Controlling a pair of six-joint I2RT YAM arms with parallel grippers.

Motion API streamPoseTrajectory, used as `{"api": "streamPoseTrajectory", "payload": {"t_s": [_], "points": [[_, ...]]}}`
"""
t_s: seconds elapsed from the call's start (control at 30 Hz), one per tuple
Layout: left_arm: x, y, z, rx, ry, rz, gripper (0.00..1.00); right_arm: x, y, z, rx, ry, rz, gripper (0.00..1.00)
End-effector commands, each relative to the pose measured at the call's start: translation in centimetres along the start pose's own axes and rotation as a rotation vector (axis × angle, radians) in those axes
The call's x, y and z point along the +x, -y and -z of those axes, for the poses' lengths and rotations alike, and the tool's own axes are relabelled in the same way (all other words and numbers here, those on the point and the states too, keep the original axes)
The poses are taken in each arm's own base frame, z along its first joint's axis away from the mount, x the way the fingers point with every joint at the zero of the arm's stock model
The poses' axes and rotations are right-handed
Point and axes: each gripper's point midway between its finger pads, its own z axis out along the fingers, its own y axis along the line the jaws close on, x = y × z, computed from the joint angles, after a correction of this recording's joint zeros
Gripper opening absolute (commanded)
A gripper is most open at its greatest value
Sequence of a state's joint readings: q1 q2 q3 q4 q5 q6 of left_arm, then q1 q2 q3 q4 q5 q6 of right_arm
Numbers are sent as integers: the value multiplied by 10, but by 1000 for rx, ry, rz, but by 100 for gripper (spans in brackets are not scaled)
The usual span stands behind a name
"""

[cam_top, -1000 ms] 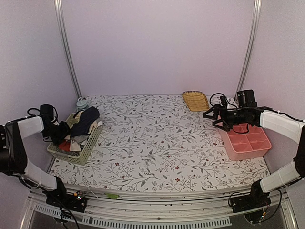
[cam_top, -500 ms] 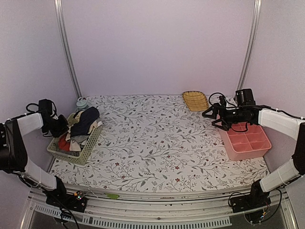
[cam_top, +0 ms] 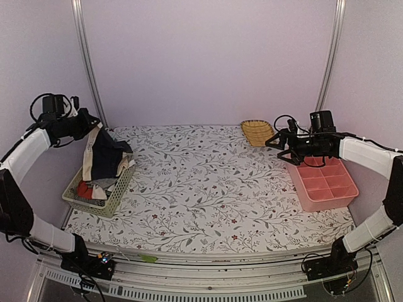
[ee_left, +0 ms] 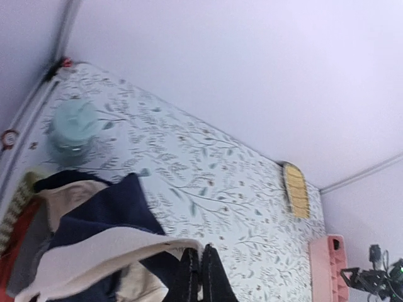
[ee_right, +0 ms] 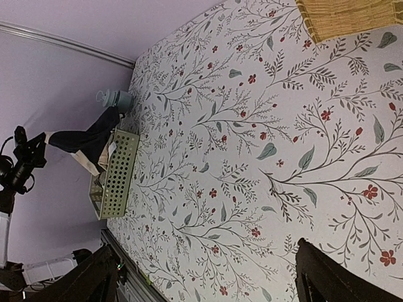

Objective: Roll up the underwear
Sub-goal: Pick up the underwear from the storage box, then place the underwear at the center of the board.

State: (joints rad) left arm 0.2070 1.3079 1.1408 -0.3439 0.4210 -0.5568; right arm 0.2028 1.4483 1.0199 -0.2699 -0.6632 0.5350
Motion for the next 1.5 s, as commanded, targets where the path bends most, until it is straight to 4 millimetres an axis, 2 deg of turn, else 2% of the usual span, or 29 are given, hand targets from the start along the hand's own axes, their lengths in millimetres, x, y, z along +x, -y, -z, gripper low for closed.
{"api": "streamPoseTrajectory", "payload": {"t_s": [0.0, 0.13, 0.27, 0.37, 0.43, 0.47, 0.5, 0.53, 0.57, 0.6, 0.67, 0.73, 0.9, 1.0, 1.1, 1.23, 1.37, 1.47], "points": [[-2, 110, 6, 318, -31, -105, 0, -11, -13, 3, -31, 18, 27, 99], [0, 206, 42, 541, -24, -189, 0, -10, -15, 7, -31, 24, 30, 99], [23, 294, 92, 798, -34, -269, 0, -8, -16, 10, -33, 31, 30, 99], [49, 337, 119, 932, -78, -292, 0, -6, -16, 11, -33, 35, 32, 99], [64, 353, 130, 987, -105, -285, 0, -5, -16, 12, -29, 38, 33, 99], [70, 355, 131, 997, -117, -271, 9, -5, -15, 13, -28, 39, 32, 99], [73, 352, 127, 978, -120, -251, 32, -4, -14, 13, -23, 40, 30, 99], [79, 337, 114, 913, -127, -228, 65, -3, -13, 13, -19, 39, 28, 99], [80, 319, 98, 825, -118, -209, 89, -2, -13, 14, -17, 42, 27, 99], [80, 297, 83, 733, -118, -194, 95, 0, -11, 15, -12, 41, 23, 99], [82, 260, 62, 614, -127, -164, 96, 3, -10, 16, -5, 40, 19, 99], [89, 237, 51, 548, -138, -172, 96, 7, -7, 18, 3, 37, 19, 99], [136, 204, 25, 478, -286, -256, 96, 21, -1, 15, 11, -12, 9, 100], [163, 185, 14, 427, -376, -291, 96, 37, 2, 2, 40, -78, 26, 98], [176, 176, 9, 394, -402, -318, 95, 54, 2, -19, 110, -160, 82, 93], [184, 170, 7, 381, -416, -314, 95, 82, -12, -54, 145, -287, 189, 78], [186, 167, 6, 368, -418, -312, 95, 123, -33, -80, 106, -411, 298, 70], [187, 165, 5, 358, -421, -309, 94, 159, -39, -100, 131, -503, 398, 64]]}}
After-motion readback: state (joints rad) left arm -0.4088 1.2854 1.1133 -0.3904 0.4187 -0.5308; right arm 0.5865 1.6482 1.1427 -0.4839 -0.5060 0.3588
